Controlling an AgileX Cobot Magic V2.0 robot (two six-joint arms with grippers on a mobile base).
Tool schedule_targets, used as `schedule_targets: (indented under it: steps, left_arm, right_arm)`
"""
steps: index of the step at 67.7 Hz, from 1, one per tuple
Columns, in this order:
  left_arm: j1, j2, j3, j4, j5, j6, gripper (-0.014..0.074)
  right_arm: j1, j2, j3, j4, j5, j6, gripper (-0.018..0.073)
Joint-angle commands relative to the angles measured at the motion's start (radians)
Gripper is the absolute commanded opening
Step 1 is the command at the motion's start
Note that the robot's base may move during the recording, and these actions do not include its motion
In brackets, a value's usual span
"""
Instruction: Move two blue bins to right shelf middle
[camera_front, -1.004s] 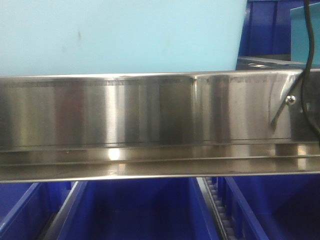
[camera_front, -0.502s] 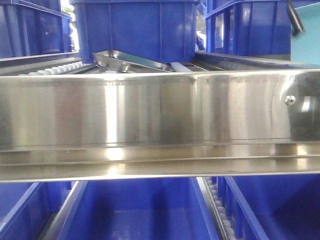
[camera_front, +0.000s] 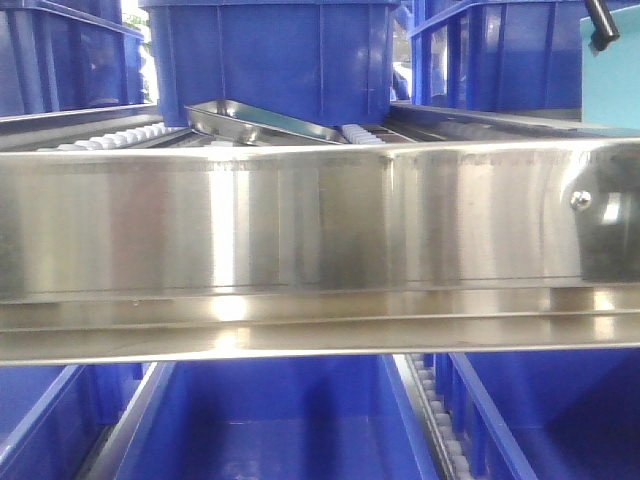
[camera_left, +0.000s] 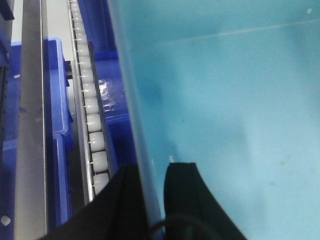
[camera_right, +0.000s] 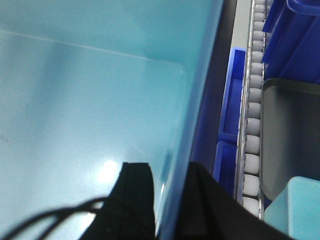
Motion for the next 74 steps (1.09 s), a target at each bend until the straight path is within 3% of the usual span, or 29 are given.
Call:
schedule_targets:
  steps: [1,74]
  left_arm:
    - [-0.017,-0.017,-0.015,-0.075,-0.028,0.015,-0.0111]
    - [-0.017,-0.017,-0.015,-0.075,-0.028,0.015,-0.0111]
  right_arm:
    - [0.006,-0.014,-0.01,0.033,-0.057,-0.021,-0.0153]
    - [0.006,-0.014,-0.01,0.033,-0.057,-0.021,-0.0153]
